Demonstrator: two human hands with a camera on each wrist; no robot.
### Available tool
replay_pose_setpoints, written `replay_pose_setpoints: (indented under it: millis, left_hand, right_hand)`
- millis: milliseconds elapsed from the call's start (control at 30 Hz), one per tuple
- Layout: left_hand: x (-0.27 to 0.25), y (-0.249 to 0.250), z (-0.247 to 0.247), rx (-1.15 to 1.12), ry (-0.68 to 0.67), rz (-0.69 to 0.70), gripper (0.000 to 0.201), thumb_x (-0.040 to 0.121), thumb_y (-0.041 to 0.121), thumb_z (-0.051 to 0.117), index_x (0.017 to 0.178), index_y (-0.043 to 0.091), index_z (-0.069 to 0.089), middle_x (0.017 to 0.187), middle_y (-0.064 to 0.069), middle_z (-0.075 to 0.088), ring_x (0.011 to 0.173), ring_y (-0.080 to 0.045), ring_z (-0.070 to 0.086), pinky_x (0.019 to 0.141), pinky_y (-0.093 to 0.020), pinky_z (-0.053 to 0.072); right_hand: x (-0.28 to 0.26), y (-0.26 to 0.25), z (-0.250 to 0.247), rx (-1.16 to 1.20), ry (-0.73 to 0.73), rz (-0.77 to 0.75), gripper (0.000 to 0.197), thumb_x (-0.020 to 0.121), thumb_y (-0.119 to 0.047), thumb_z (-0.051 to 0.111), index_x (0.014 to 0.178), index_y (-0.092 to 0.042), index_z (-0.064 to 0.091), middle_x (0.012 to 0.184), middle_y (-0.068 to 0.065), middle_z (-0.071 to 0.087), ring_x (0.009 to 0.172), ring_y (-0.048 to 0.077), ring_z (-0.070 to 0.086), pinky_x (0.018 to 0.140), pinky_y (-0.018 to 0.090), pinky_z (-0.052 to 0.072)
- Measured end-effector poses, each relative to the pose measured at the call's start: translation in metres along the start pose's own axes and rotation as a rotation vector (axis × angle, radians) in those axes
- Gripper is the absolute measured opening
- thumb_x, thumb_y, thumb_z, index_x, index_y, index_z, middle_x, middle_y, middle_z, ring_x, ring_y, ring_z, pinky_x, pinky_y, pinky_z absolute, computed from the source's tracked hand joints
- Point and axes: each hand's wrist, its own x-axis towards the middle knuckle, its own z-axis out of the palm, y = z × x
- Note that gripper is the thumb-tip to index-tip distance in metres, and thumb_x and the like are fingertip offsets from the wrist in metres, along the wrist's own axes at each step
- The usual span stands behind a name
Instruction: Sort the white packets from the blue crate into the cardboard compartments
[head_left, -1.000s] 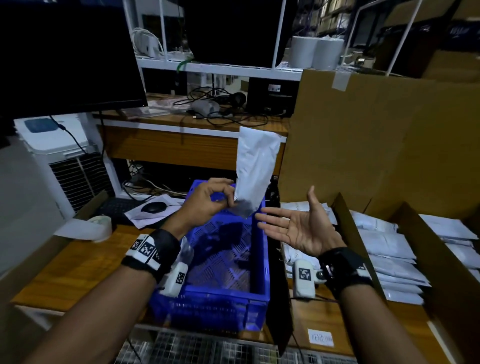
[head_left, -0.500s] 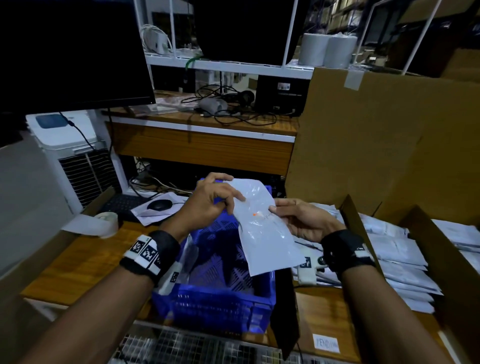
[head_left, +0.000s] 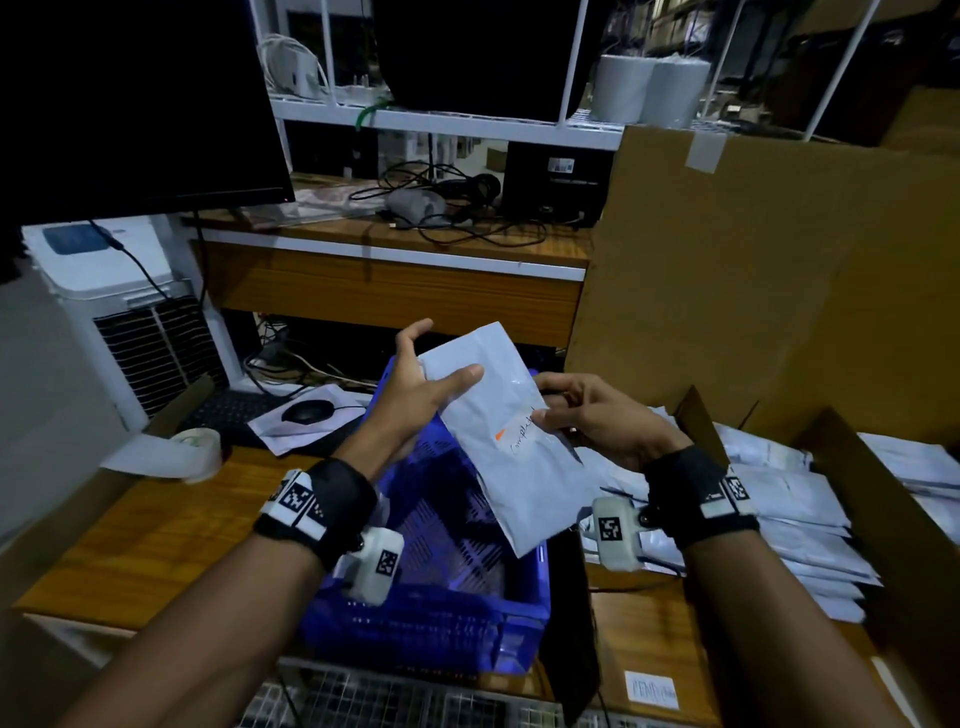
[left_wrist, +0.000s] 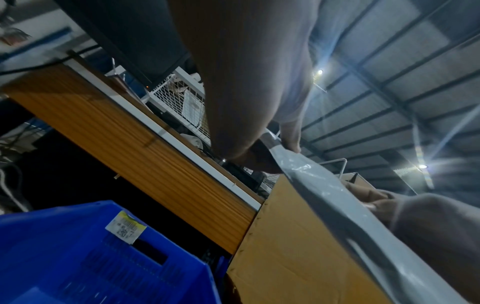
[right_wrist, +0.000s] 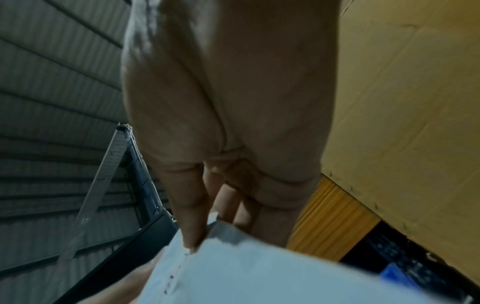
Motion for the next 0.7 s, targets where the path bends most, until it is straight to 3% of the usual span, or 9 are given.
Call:
replay_pose_setpoints:
  millis: [100,200,400,467,533,600,667,700]
  left_hand:
    - [0.009,0.002,0.0,-0.031,0.009,-0.003,0.081,0.084,0.011,0.089,0.149,0.031,0.044,0.125,-0.018,0.07,0.101,-0.028,0.077,0.083,-0.047,0.065]
    - [0.015,0.004,0.0,-0.062,0.01,0.014,0.081,0.082,0.012,0.09,0.148,0.028,0.048,0.129,-0.015,0.069,0.106,-0.027,0.076,0.083,-0.044,0.064]
    - [0.024,0.004,-0.002,-0.04,-0.007,0.033,0.069,0.086,0.024,0.088,0.144,0.031,0.051,0.128,-0.011,0.07,0.109,-0.027,0.076,0.086,-0.047,0.064]
    - [0.032,0.0,-0.005,0.02,0.028,0.019,0.053,0.096,0.031,0.079,0.141,0.028,0.052,0.12,-0.01,0.073,0.102,-0.022,0.078,0.082,-0.043,0.065]
    - [0.042,-0.01,-0.01,0.078,0.104,-0.061,0.033,0.106,0.03,0.064,0.134,0.018,0.053,0.113,-0.009,0.073,0.082,-0.013,0.077,0.072,-0.034,0.064]
    - [0.051,-0.029,-0.023,0.227,0.145,-0.167,0.014,0.111,0.021,0.055,0.123,0.014,0.053,0.106,-0.014,0.068,0.069,-0.017,0.069,0.064,-0.03,0.06]
    - [0.059,-0.056,-0.044,0.63,0.07,-0.268,0.011,0.107,0.019,0.057,0.117,0.014,0.06,0.102,-0.017,0.07,0.077,-0.027,0.07,0.071,-0.037,0.058]
    - [0.06,-0.07,-0.054,0.875,-0.022,-0.324,0.016,0.104,0.021,0.06,0.115,0.013,0.067,0.103,-0.017,0.074,0.084,-0.03,0.071,0.075,-0.037,0.057]
  right_hand:
    - [0.002,-0.002,-0.005,-0.037,0.021,-0.008,0.039,0.103,0.003,0.061,0.139,-0.011,0.064,0.125,0.019,0.074,0.112,0.033,0.073,0.085,0.041,0.064]
    - [0.004,0.004,-0.005,-0.065,-0.005,0.012,0.049,0.096,0.003,0.071,0.142,-0.012,0.06,0.126,0.023,0.073,0.12,0.039,0.07,0.099,0.051,0.06]
    - [0.013,0.018,-0.002,-0.06,0.03,-0.01,0.055,0.092,0.006,0.074,0.142,-0.013,0.063,0.121,0.022,0.075,0.112,0.039,0.074,0.093,0.051,0.062]
    - [0.017,0.023,-0.005,-0.065,0.065,-0.001,0.053,0.091,0.007,0.074,0.14,-0.01,0.064,0.119,0.022,0.076,0.11,0.038,0.075,0.092,0.05,0.063]
    - [0.024,0.032,-0.011,-0.079,0.118,0.018,0.049,0.09,0.009,0.074,0.136,-0.005,0.067,0.117,0.021,0.077,0.106,0.036,0.076,0.089,0.047,0.063]
    - [0.029,0.047,-0.017,-0.085,0.183,0.051,0.043,0.089,0.012,0.073,0.13,-0.002,0.069,0.114,0.017,0.079,0.103,0.035,0.076,0.09,0.048,0.063]
    - [0.033,0.062,-0.02,-0.106,0.254,0.114,0.04,0.089,0.012,0.073,0.125,-0.005,0.071,0.109,0.012,0.08,0.101,0.035,0.077,0.09,0.051,0.063]
    - [0.035,0.07,-0.021,-0.115,0.285,0.147,0.04,0.089,0.012,0.073,0.125,-0.006,0.071,0.106,0.01,0.081,0.096,0.031,0.078,0.085,0.049,0.064]
